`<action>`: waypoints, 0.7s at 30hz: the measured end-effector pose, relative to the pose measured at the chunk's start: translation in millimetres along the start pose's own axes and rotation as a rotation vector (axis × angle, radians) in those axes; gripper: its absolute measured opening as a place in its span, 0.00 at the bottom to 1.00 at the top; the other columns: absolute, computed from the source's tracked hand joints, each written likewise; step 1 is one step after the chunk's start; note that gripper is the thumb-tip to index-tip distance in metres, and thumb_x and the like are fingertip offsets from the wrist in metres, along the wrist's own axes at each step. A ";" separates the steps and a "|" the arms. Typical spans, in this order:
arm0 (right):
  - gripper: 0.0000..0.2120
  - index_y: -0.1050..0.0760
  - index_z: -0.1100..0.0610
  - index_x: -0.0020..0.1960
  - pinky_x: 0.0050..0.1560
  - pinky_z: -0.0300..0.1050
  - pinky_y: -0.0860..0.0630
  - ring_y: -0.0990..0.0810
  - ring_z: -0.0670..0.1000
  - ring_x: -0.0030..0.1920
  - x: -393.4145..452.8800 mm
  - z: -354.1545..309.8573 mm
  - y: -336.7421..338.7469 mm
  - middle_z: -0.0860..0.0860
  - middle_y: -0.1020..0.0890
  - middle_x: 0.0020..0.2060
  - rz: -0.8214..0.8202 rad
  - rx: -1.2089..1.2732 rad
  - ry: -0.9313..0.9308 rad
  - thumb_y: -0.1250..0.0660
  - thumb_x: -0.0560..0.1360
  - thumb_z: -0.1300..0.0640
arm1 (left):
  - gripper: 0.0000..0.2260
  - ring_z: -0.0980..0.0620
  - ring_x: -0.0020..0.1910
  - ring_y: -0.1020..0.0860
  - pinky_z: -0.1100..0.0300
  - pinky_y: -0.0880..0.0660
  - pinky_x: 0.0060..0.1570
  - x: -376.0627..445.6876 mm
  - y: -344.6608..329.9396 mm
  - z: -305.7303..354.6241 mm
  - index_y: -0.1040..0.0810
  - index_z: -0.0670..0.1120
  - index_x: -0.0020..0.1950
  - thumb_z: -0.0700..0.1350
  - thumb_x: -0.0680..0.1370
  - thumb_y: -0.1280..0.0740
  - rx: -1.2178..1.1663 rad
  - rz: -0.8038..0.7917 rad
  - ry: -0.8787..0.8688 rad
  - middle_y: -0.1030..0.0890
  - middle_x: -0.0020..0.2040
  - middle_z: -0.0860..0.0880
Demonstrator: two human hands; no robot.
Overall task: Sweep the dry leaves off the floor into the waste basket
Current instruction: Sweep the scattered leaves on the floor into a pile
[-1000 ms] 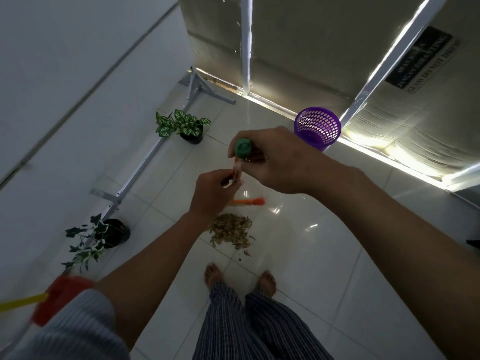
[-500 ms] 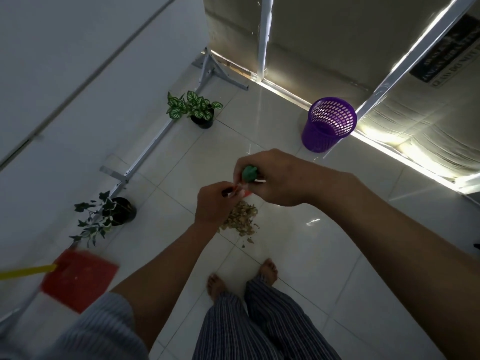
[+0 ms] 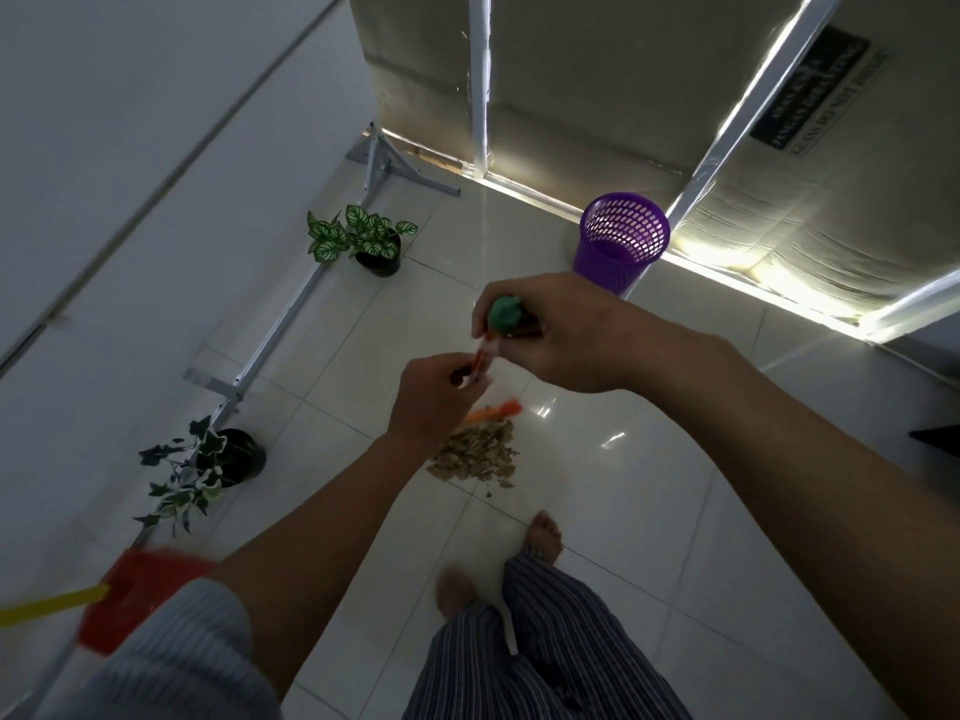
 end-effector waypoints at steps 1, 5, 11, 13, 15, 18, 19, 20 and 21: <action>0.09 0.24 0.47 0.55 0.56 0.51 0.18 0.19 0.49 0.53 -1.3 -4.4 2.2 0.48 0.19 0.53 0.029 0.005 0.006 0.31 0.78 0.59 | 0.06 0.68 0.27 0.28 0.79 0.38 0.31 1.9 3.2 0.5 0.18 0.44 0.37 0.45 0.71 0.26 0.003 0.002 -0.016 0.28 0.26 0.58; 0.09 0.23 0.49 0.57 0.53 0.50 0.17 0.18 0.49 0.51 -7.8 -16.8 7.7 0.49 0.17 0.52 0.142 -0.047 0.024 0.31 0.78 0.58 | 0.04 0.66 0.28 0.28 0.79 0.36 0.33 5.3 11.4 5.1 0.17 0.43 0.42 0.43 0.71 0.26 -0.024 0.015 -0.060 0.25 0.32 0.57; 0.08 0.22 0.50 0.56 0.52 0.51 0.17 0.18 0.50 0.50 -16.5 -10.6 -6.5 0.50 0.16 0.50 0.210 -0.091 -0.015 0.30 0.78 0.56 | 0.03 0.62 0.31 0.25 0.79 0.34 0.35 4.1 3.5 9.0 0.17 0.41 0.43 0.40 0.71 0.27 -0.097 -0.006 -0.094 0.23 0.34 0.57; 0.08 0.22 0.50 0.56 0.53 0.51 0.18 0.18 0.49 0.50 -18.3 -6.1 -18.7 0.49 0.16 0.50 0.186 -0.110 -0.030 0.31 0.78 0.55 | 0.04 0.64 0.27 0.28 0.79 0.36 0.31 -0.7 -2.5 6.8 0.19 0.38 0.38 0.38 0.71 0.27 -0.112 -0.039 -0.091 0.27 0.29 0.60; 0.08 0.22 0.51 0.57 0.52 0.51 0.18 0.18 0.49 0.49 -20.4 -1.5 -31.4 0.49 0.16 0.49 0.164 -0.127 -0.047 0.31 0.78 0.55 | 0.07 0.65 0.25 0.28 0.78 0.37 0.29 -7.4 -10.9 2.6 0.22 0.39 0.33 0.36 0.70 0.27 -0.107 -0.084 -0.087 0.33 0.25 0.64; 0.07 0.22 0.50 0.56 0.53 0.53 0.18 0.18 0.49 0.49 -25.0 4.8 -42.4 0.49 0.16 0.49 0.155 -0.112 -0.075 0.31 0.78 0.54 | 0.15 0.63 0.22 0.33 0.76 0.37 0.28 -18.9 -19.1 0.7 0.29 0.48 0.29 0.35 0.70 0.27 -0.094 -0.113 -0.095 0.35 0.23 0.63; 0.07 0.22 0.50 0.56 0.53 0.53 0.19 0.19 0.50 0.49 -27.0 6.0 -43.9 0.49 0.17 0.49 0.152 -0.105 -0.087 0.32 0.78 0.54 | 0.13 0.64 0.22 0.32 0.78 0.37 0.29 -23.2 -20.9 0.9 0.27 0.46 0.30 0.35 0.70 0.27 -0.094 -0.119 -0.097 0.33 0.24 0.62; 0.07 0.22 0.49 0.56 0.53 0.54 0.19 0.19 0.50 0.49 -29.1 6.4 -44.5 0.49 0.17 0.49 0.153 -0.101 -0.097 0.32 0.78 0.54 | 0.10 0.66 0.24 0.30 0.79 0.37 0.30 -27.3 -22.4 1.6 0.24 0.42 0.31 0.35 0.70 0.27 -0.094 -0.128 -0.102 0.30 0.25 0.58; 0.07 0.22 0.49 0.56 0.53 0.54 0.19 0.19 0.50 0.49 -31.2 6.4 -44.5 0.49 0.17 0.49 0.156 -0.098 -0.104 0.32 0.78 0.54 | 0.07 0.70 0.27 0.29 0.81 0.37 0.31 -30.4 -22.7 2.0 0.21 0.39 0.33 0.36 0.70 0.27 -0.097 -0.129 -0.105 0.27 0.27 0.53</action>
Point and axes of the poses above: each hand's wrist, its own x-axis towards the middle knuckle, its own y-axis out of the back of the hand, z = x × y, the point moved 10 cm from there along x, towards the middle knuckle
